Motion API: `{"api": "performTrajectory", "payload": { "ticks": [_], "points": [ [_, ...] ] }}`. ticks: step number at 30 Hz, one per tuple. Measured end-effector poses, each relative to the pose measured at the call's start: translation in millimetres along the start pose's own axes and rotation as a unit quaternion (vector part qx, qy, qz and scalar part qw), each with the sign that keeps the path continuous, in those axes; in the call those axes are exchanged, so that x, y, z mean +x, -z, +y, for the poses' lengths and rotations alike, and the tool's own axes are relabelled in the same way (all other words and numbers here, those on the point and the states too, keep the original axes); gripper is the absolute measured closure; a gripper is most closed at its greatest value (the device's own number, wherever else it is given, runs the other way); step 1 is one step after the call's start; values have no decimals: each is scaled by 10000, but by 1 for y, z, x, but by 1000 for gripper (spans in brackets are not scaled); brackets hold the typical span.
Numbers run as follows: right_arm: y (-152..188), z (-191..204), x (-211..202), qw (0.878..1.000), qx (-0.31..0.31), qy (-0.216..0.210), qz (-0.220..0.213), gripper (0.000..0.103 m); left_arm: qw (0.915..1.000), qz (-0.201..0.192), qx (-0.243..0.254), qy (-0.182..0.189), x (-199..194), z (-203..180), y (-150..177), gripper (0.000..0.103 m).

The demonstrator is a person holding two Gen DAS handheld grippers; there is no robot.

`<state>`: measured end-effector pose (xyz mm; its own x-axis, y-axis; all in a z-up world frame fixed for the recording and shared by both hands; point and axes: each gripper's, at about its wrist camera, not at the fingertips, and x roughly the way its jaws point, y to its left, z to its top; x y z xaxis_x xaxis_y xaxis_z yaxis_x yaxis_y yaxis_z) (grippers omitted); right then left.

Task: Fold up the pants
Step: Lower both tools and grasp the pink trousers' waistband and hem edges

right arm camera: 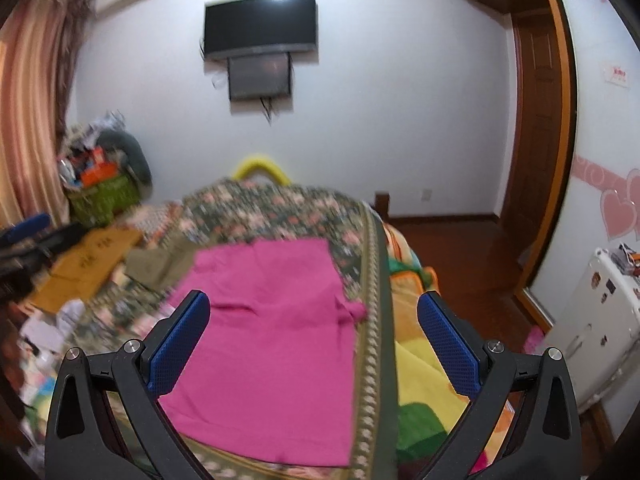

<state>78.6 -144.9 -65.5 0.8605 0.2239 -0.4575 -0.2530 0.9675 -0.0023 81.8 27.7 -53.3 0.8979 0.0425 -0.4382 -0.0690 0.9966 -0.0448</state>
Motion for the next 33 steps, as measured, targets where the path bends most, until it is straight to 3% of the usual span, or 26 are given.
{"api": "performTrajectory", "payload": {
  "ticks": [4,9,15,17,23,29,33],
  "points": [
    [18,-19,43,9979,4,216,603,0,9994,326,3,-118,45,14,9,0],
    [26,-41,79,9945,236,-34,1021,1,9950,878,92,-459,107,35,24,0],
    [34,-57,124,9879,343,-247,1489,1,9818,1822,190,-504,171,64,43,0],
    [37,-59,140,9858,353,-306,1611,7,9751,2147,244,-496,191,66,49,1],
    [44,-61,171,9810,347,-497,1843,17,9513,3082,31,-22,239,73,65,28],
    [38,-57,201,9769,253,-825,1956,34,9378,3451,-270,254,259,78,74,55],
    [32,-52,216,9770,119,-926,1916,39,9341,3532,-311,415,261,80,76,57]
  ]
}}
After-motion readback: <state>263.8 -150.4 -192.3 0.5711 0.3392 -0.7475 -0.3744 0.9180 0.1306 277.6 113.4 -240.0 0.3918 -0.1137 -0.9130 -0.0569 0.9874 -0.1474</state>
